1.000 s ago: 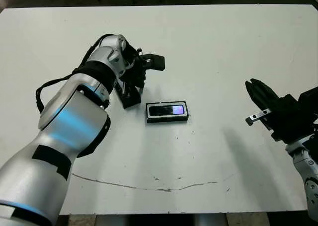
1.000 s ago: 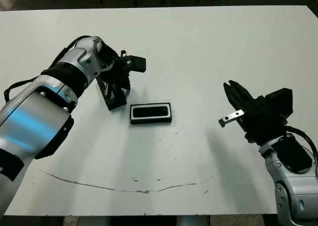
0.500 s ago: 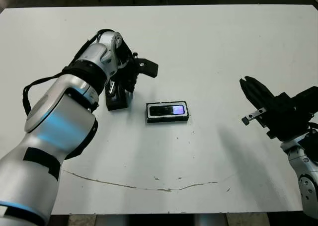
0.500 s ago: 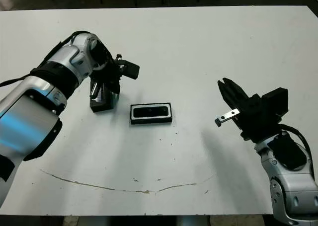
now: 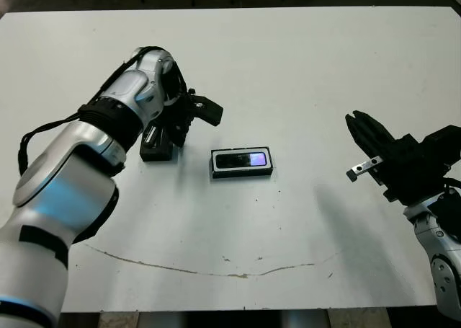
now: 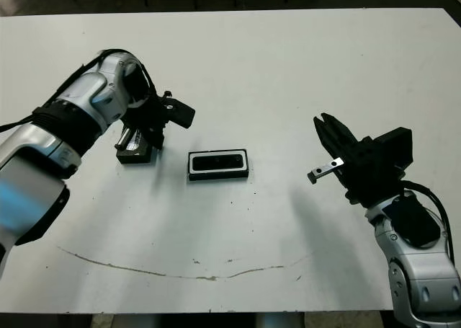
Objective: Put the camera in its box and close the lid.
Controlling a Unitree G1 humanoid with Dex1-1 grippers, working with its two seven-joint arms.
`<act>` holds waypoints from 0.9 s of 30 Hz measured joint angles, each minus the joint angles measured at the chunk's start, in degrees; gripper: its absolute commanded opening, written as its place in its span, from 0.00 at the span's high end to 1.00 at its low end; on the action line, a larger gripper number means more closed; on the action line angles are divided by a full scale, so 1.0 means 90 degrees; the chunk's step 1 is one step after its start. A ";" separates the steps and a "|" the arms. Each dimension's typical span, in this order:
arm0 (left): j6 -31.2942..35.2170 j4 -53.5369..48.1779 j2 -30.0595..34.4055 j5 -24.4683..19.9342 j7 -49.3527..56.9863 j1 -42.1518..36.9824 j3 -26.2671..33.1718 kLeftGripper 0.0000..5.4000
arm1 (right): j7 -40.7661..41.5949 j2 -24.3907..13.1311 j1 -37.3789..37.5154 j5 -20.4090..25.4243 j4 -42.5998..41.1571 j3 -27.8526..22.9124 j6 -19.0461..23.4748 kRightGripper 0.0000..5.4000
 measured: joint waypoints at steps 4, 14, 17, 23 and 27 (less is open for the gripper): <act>0.0051 -0.0410 0.0197 -0.0111 -0.0096 0.0130 -0.0175 1.00 | 0.0000 -0.0001 -0.0015 0.0019 0.0009 0.0013 0.0057 1.00; -0.0096 -0.0822 0.0697 -0.0499 -0.0178 0.0268 -0.0450 1.00 | -0.0017 0.0004 -0.0065 0.0090 0.0107 0.0056 0.0206 1.00; 0.0121 -0.0908 0.0871 -0.0640 -0.0195 0.0302 -0.0531 1.00 | -0.0002 0.0024 -0.0077 0.0093 0.0217 0.0067 0.0124 1.00; 0.0079 -0.1302 0.1195 -0.0799 -0.0202 0.0466 -0.0575 1.00 | 0.0046 0.0032 -0.0121 0.0155 0.0284 0.0100 0.0172 1.00; -0.0077 -0.1465 0.1398 -0.1033 -0.0202 0.0572 -0.0574 1.00 | 0.0039 0.0011 -0.0149 0.0154 0.0194 0.0101 0.0286 1.00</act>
